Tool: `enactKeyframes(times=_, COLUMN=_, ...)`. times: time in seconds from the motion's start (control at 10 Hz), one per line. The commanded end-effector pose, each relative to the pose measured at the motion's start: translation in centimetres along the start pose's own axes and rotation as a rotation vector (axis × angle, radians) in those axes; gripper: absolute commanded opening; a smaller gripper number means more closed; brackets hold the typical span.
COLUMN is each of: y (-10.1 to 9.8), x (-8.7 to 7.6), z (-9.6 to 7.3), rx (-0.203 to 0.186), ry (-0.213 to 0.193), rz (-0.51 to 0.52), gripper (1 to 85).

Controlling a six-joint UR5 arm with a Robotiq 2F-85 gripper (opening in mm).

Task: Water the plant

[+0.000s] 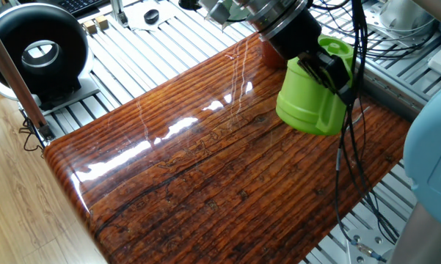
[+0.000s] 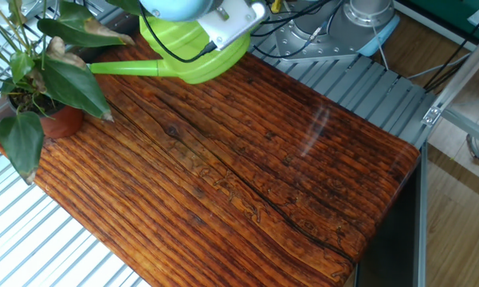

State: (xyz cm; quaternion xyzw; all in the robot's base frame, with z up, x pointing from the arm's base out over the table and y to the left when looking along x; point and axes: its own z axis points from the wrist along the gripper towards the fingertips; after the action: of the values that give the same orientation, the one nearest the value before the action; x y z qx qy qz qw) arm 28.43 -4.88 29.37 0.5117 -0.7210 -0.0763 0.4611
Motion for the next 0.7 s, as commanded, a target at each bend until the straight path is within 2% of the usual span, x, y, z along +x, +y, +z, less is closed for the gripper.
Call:
enactKeyframes(times=0.0, y=0.0, x=0.3, z=0.0, rx=0.004, ry=-0.011, rz=-0.017, gripper=1.3)
enactKeyframes(times=0.4, y=-0.9, x=0.5, z=0.1, rx=0.024, ry=-0.038, rz=-0.076, gripper=1.3)
enactKeyframes(times=0.6, y=-1.8, x=0.6, z=0.2, rx=0.061, ry=-0.05, rz=-0.089, gripper=1.3)
